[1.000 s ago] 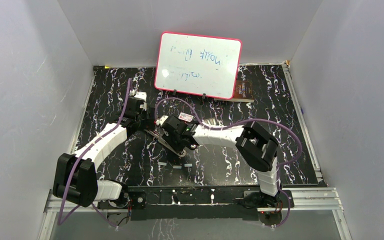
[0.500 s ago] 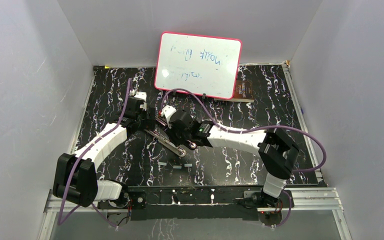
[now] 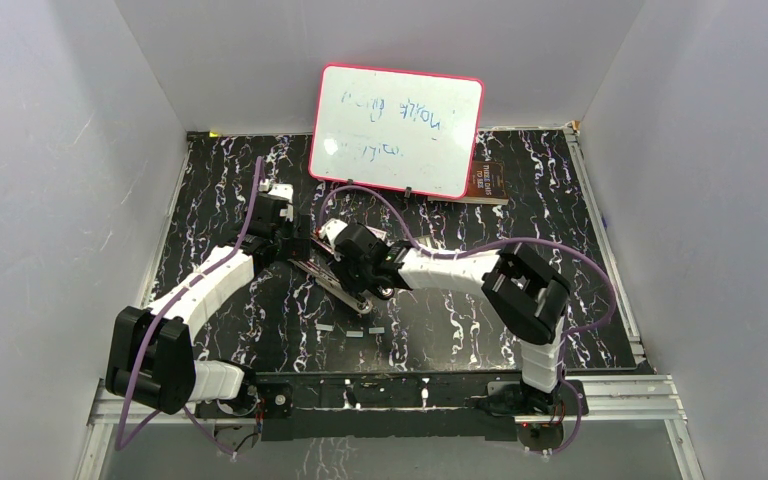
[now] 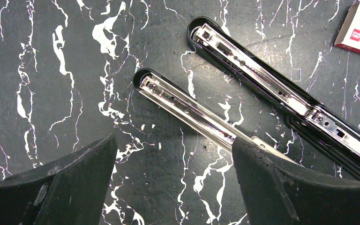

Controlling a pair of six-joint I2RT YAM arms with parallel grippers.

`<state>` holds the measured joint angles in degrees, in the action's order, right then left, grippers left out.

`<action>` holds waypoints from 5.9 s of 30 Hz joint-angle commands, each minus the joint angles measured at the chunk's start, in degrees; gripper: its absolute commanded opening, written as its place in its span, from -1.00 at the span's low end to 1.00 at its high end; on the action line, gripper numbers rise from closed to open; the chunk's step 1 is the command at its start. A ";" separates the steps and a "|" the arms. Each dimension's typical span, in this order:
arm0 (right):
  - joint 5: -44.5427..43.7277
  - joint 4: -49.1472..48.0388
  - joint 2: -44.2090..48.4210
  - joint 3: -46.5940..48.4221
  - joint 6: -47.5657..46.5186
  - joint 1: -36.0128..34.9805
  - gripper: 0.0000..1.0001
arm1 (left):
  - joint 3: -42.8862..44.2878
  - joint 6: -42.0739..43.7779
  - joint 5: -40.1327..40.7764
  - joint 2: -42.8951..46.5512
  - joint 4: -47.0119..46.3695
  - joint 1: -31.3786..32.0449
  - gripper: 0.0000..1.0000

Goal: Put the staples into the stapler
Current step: Adjust the staple in the stapler, then pick up the staple from the center of the board, then install the staple into the stapler.

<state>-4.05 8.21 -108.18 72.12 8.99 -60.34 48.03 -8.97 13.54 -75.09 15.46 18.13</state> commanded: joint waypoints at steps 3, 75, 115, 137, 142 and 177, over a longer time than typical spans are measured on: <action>0.51 -5.17 -0.35 2.58 1.56 0.55 -0.29 | -0.37 0.44 0.40 2.62 0.48 0.24 0.83; 28.29 -79.39 21.01 -60.42 -19.99 3.21 0.12 | -1.71 -0.79 -3.70 5.64 -2.81 -1.77 0.79; 36.54 -71.41 8.79 -54.55 -23.58 8.13 -0.26 | -1.21 -0.67 -4.54 5.37 -2.72 -1.78 0.79; 38.89 -55.41 16.98 -46.04 -19.38 8.03 -0.92 | -1.12 -0.53 -4.44 5.87 -2.63 -1.78 0.80; 36.57 -51.98 23.99 -42.95 -17.60 7.35 -0.98 | -1.04 -0.59 -4.60 6.29 -2.51 -1.78 0.79; -3.17 -33.17 12.45 -20.51 -1.43 -3.21 -1.00 | -0.41 0.15 -0.54 3.52 0.09 -0.44 0.83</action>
<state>-6.33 -23.55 -94.63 48.49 6.07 -63.18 46.57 -9.45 11.62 -72.03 14.94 17.17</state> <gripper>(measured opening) 0.217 0.913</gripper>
